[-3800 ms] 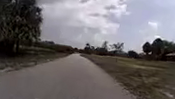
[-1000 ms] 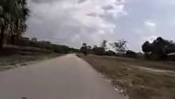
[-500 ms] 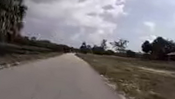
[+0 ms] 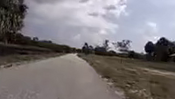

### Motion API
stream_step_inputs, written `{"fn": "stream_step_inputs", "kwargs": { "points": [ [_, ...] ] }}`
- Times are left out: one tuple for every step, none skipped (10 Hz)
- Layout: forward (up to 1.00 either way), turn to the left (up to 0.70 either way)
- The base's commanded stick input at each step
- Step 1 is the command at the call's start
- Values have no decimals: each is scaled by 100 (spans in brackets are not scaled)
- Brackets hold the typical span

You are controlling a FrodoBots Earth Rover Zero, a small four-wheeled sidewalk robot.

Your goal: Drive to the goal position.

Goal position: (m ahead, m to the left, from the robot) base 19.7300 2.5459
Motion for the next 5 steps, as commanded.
{"fn": "stream_step_inputs", "kwargs": {
  "points": [
    [85, 23],
    [85, 34],
    [85, 14],
    [85, 0],
    [85, 0]
  ]
}}
